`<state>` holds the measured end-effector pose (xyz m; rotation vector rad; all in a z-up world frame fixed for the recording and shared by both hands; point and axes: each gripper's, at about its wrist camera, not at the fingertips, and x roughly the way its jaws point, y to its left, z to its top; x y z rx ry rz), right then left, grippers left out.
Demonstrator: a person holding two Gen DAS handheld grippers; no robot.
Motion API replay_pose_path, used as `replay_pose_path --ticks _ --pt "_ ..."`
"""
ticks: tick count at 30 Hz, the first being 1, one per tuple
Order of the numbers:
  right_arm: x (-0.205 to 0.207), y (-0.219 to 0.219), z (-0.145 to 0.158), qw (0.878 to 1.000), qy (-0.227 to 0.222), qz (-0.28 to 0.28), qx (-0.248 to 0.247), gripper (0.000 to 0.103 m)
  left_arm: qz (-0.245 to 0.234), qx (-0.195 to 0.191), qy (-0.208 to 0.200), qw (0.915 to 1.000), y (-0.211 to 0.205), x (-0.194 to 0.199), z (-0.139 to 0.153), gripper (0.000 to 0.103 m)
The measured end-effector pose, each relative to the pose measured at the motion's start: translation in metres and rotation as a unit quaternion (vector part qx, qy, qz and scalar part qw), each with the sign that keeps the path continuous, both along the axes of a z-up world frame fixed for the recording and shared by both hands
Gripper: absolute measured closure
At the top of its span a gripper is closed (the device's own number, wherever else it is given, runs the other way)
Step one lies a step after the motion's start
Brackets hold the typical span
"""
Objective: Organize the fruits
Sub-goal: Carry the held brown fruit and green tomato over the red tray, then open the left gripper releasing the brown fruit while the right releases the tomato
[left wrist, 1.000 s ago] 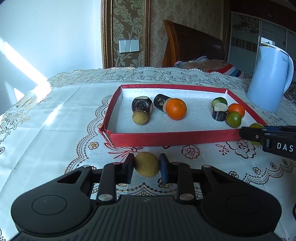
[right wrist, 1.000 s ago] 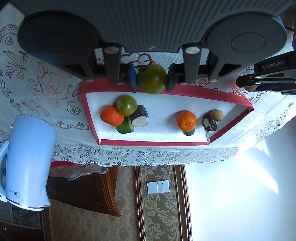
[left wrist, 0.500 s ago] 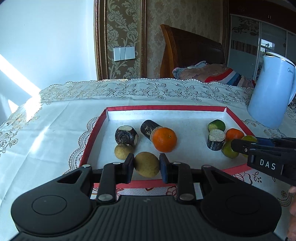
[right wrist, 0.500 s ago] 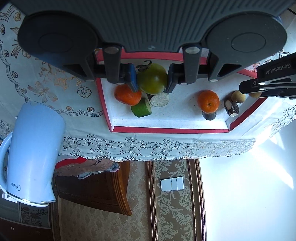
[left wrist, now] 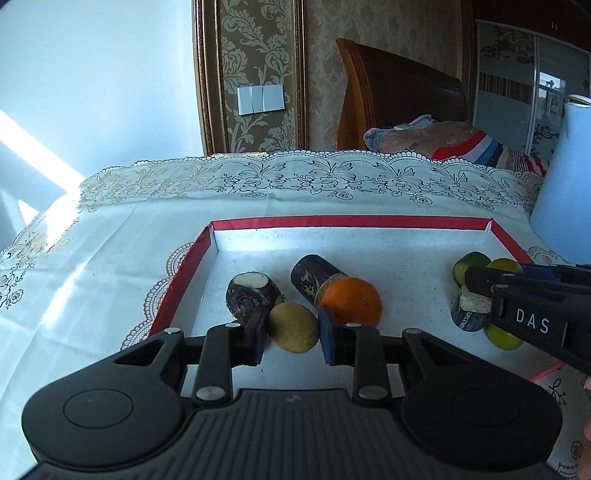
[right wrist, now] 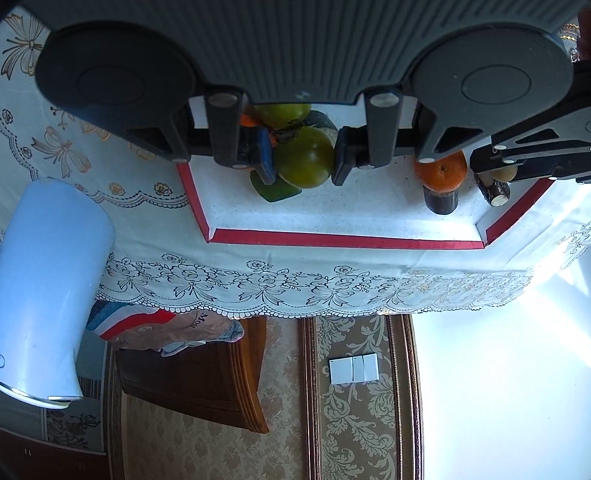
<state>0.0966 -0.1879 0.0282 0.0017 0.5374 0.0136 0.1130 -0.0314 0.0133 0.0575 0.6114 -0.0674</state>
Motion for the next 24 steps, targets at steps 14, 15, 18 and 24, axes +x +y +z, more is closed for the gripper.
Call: replay_pose_path --ticks 14,15,18,24 --pt "0.018 0.006 -0.003 1.0 -0.015 -0.013 -0.019 0.072 0.014 0.013 -0.005 0.9998 -0.001 0.021 -0.01 0.074" --pt "0.018 0.006 -0.003 1.0 -0.015 -0.012 -0.019 0.072 0.014 0.013 -0.007 0.9998 -0.001 0.021 -0.011 0.074" --pt "0.017 0.005 -0.003 1.0 -0.015 -0.012 -0.016 0.072 0.015 0.005 -0.007 0.9998 0.001 0.02 -0.009 0.074" --pt "0.017 0.005 -0.004 1.0 -0.013 -0.009 -0.016 0.072 0.022 0.001 -0.011 0.9997 0.004 0.019 -0.009 0.074"
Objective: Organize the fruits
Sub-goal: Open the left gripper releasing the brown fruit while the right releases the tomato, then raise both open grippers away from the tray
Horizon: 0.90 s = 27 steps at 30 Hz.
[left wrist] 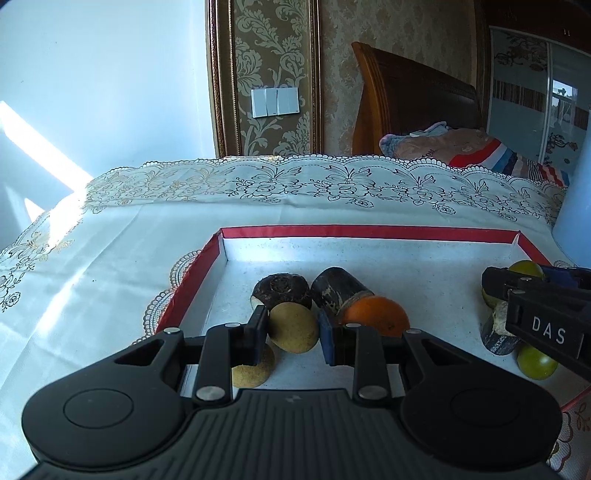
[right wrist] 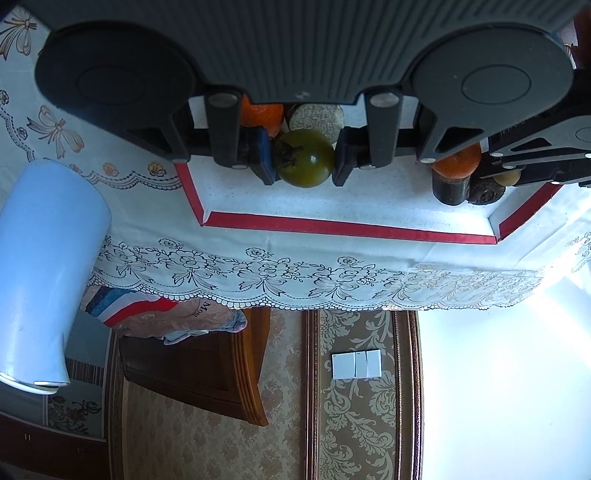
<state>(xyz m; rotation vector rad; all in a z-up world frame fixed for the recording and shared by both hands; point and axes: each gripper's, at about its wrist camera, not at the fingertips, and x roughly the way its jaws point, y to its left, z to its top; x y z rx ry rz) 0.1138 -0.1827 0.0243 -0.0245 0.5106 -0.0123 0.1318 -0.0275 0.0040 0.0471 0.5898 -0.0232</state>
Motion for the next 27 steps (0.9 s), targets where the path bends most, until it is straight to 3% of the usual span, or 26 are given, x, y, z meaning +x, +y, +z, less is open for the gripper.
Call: replay_pose_path --ticks 13,15,17,18,21,27 --pt "0.0026 -0.0039 -0.0029 1.0 0.011 0.0 0.012 0.067 -0.004 0.001 -0.003 1.0 -0.0007 -0.0017 0.0001 0.072" --pt "0.0021 -0.0032 -0.0032 1.0 0.01 0.0 0.01 0.065 -0.005 0.006 -0.008 0.9999 -0.0026 -0.0031 0.0 0.062" --pt "0.0021 -0.0031 -0.0035 1.0 0.011 0.0 0.01 0.063 0.012 0.013 -0.023 0.9996 -0.0024 -0.0058 0.001 0.034" --pt "0.0019 -0.0033 -0.0035 1.0 0.01 0.0 0.01 0.062 0.014 0.01 -0.028 0.9995 -0.0013 -0.0065 0.0017 0.029" --pt "0.001 -0.0039 -0.0031 1.0 0.008 -0.002 0.009 0.052 0.011 -0.01 -0.022 0.9996 0.0037 -0.0049 0.0028 0.028" --pt "-0.0011 -0.0036 -0.0027 1.0 0.001 -0.008 0.006 0.036 0.017 -0.008 -0.017 0.9997 0.0048 -0.0035 0.0013 0.028"
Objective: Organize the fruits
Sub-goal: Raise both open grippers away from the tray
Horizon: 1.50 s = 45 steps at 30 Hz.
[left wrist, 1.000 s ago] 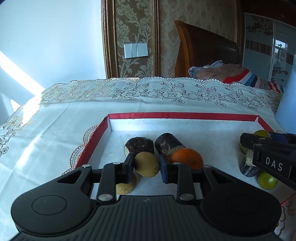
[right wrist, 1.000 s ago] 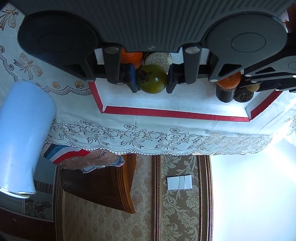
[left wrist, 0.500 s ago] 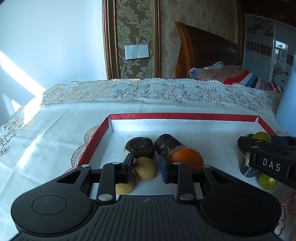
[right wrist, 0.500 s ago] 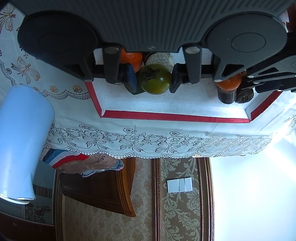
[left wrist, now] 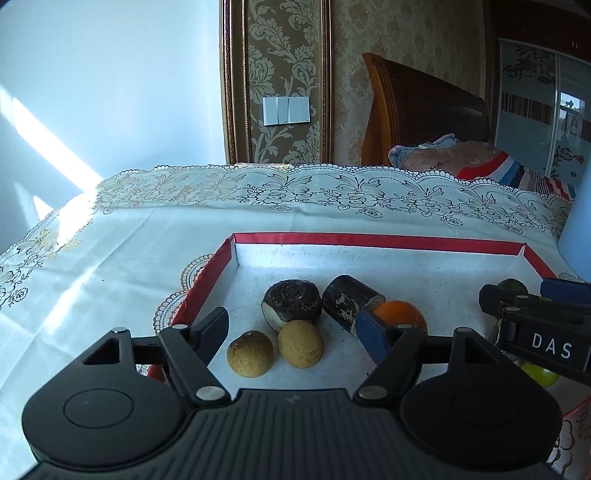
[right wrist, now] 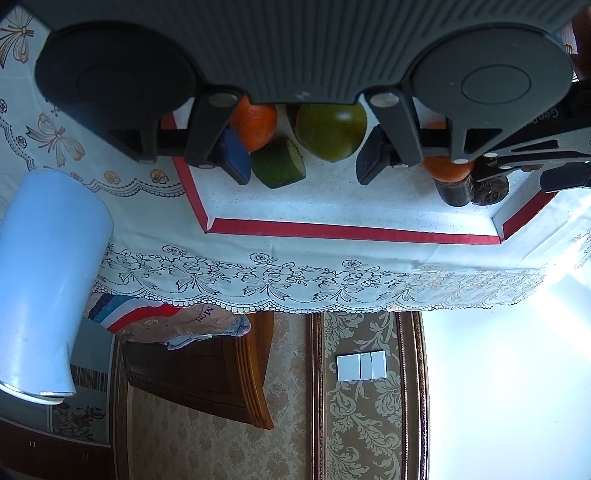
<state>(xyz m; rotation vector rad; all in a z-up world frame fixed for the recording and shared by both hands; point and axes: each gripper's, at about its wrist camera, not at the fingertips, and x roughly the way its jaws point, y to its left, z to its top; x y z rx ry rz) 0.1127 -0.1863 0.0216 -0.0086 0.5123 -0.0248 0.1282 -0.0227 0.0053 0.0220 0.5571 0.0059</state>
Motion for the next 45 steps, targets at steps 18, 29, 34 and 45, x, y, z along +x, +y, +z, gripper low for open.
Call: replay_pose_path --ticks 18,29,34,45 --pt "-0.012 -0.011 0.002 1.0 -0.008 -0.019 0.022 0.005 -0.015 0.008 -0.015 0.9997 -0.001 -0.017 0.002 0.027" --pt "-0.026 -0.014 0.002 0.999 -0.009 -0.02 0.026 0.002 -0.03 0.014 -0.036 0.9988 -0.005 -0.036 0.007 0.022" --pt "-0.033 -0.015 0.002 0.999 -0.007 -0.018 0.029 0.002 -0.034 0.012 -0.03 0.9989 -0.005 -0.038 0.006 0.022" --pt "-0.048 -0.014 0.001 0.999 -0.003 -0.012 0.038 0.0 -0.042 0.003 -0.029 0.9987 0.001 -0.059 0.005 0.022"
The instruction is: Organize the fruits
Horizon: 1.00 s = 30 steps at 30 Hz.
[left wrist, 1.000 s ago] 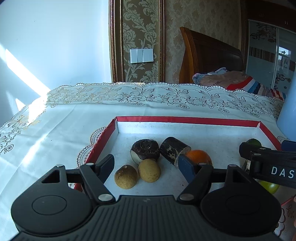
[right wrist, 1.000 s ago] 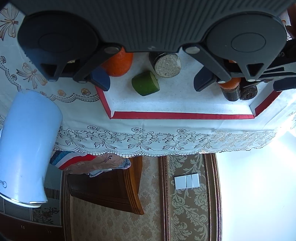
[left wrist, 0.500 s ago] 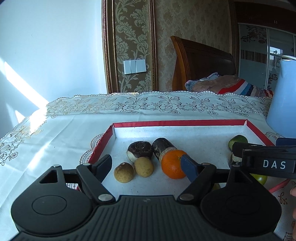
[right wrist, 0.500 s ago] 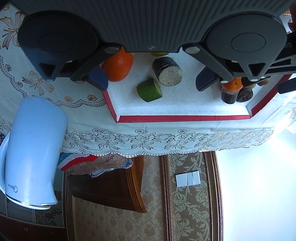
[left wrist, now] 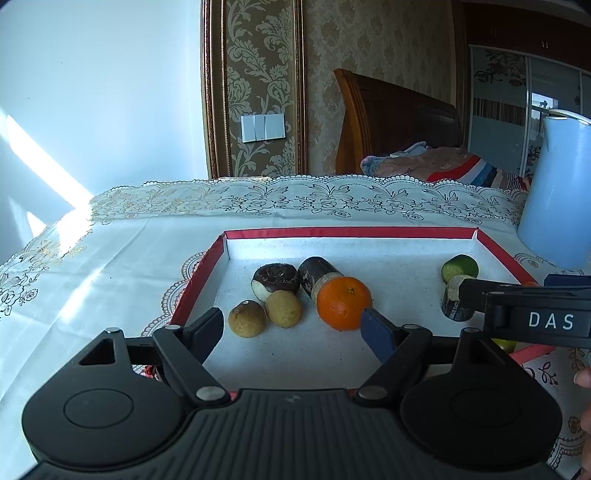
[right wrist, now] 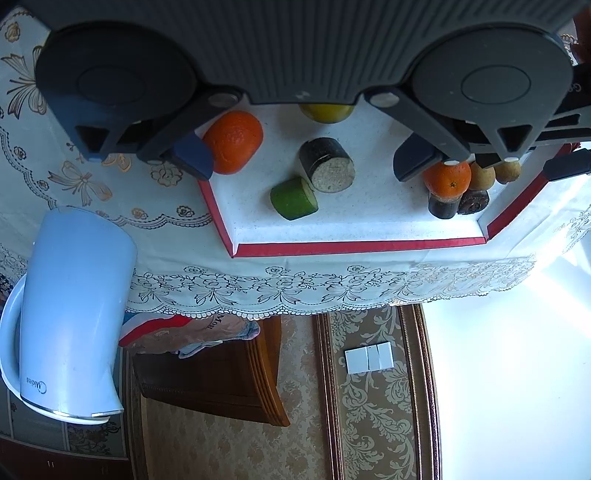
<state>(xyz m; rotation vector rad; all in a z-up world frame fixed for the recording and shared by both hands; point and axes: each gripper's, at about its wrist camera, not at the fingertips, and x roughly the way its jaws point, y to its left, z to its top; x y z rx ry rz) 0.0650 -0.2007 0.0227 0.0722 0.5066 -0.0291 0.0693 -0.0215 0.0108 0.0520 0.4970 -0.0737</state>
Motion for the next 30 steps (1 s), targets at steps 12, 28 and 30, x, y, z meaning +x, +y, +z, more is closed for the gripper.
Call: replay_pose_path --ticks 12,28,30 --pt "-0.04 0.006 -0.008 1.0 0.003 0.025 -0.006 0.0 -0.01 -0.008 0.005 0.9999 0.012 -0.033 -0.003 0.022" --pt "-0.052 0.009 -0.014 0.999 0.01 0.038 0.005 0.0 0.002 -0.002 0.019 0.9998 0.019 -0.051 -0.008 0.022" --pt "-0.052 0.009 -0.014 0.999 0.012 0.038 0.005 0.0 0.004 0.001 0.021 0.9998 0.019 -0.051 -0.009 0.022"
